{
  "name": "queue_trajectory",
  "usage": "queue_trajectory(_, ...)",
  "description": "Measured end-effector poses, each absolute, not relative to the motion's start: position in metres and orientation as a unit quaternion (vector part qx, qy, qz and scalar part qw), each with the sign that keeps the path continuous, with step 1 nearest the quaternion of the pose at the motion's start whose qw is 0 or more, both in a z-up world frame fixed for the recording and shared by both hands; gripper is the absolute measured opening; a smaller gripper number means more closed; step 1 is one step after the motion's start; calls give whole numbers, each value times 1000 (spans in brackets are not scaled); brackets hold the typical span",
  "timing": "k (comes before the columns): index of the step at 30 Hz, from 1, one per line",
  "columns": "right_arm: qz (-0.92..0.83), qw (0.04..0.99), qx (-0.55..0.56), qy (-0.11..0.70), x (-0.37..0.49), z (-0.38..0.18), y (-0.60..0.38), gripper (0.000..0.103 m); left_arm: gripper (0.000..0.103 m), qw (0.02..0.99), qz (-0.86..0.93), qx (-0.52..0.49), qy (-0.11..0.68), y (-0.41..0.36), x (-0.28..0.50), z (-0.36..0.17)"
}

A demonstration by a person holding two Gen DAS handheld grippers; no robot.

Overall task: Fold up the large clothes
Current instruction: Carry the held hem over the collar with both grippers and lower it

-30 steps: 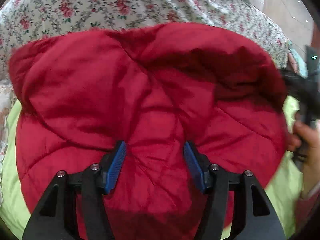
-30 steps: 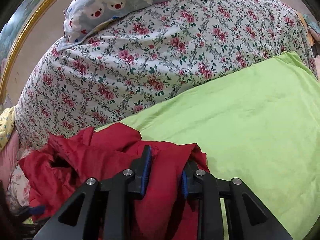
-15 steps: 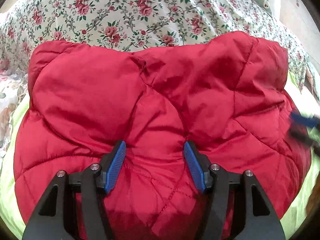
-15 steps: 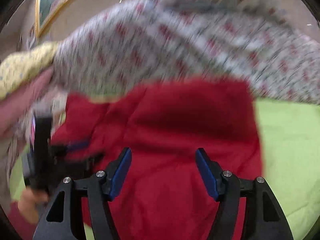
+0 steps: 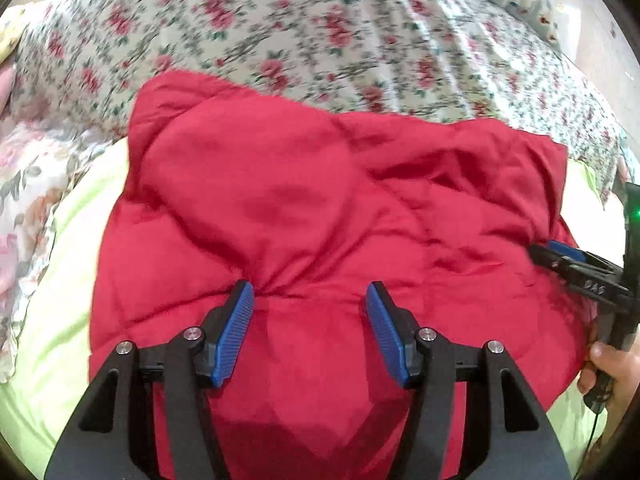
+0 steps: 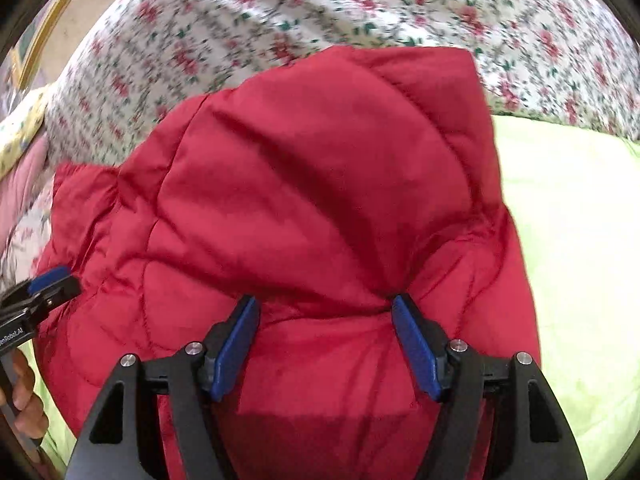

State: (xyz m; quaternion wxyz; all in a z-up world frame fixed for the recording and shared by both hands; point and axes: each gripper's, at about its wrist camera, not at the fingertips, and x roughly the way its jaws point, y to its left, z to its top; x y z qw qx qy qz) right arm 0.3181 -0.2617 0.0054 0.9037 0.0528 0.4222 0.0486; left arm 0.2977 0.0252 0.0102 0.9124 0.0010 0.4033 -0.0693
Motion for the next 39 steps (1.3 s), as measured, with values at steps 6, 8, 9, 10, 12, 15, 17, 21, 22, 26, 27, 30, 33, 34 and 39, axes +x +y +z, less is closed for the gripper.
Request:
queue_trajectory(6,25,918,56,392,312,16,-270,67,52,915,-36,1,402,33,314,-7)
queue_trajectory(8,16,918,51,393,314,15,-273,67,52,912,-40,-16,408,37,321,-10)
queue_trajectory(9,15,916,50,398,315,14,-273,67,52,909,-44,-28,413,41,323,-11)
queue_trajectory(10,13,914,52,403,317,11,-274,67,52,906,-49,-42,418,44,326,-13)
queue_trajectory(12,13,909,66,412,319,3,-281,67,52,900,-60,-69,426,51,332,-16)
queue_trajectory(15,24,901,116,418,323,-6,-296,67,52,897,-63,-82,429,53,336,-21)
queue_trajectory(17,32,895,145,421,325,-9,-305,68,52,897,-61,-81,430,51,337,-22)
queue_trajectory(21,34,891,155,425,324,-10,-308,68,52,897,-61,-88,429,52,340,-26)
queue_trajectory(22,34,891,155,425,323,-10,-307,68,52,897,-62,-90,428,52,339,-25)
queue_trajectory(26,40,893,161,419,320,-2,-308,69,54,897,-71,-80,429,53,334,-19)
queue_trajectory(27,40,892,164,419,318,1,-309,69,58,897,-74,-77,429,52,332,-17)
queue_trajectory(30,41,893,164,417,315,7,-308,69,66,898,-82,-65,427,48,325,-11)
queue_trajectory(33,41,894,159,418,313,9,-306,71,71,901,-83,-55,422,46,318,-6)
queue_trajectory(34,41,894,157,417,311,9,-305,71,72,901,-84,-55,421,46,316,-5)
queue_trajectory(39,42,895,158,415,301,14,-308,75,73,905,-86,-57,413,52,307,6)
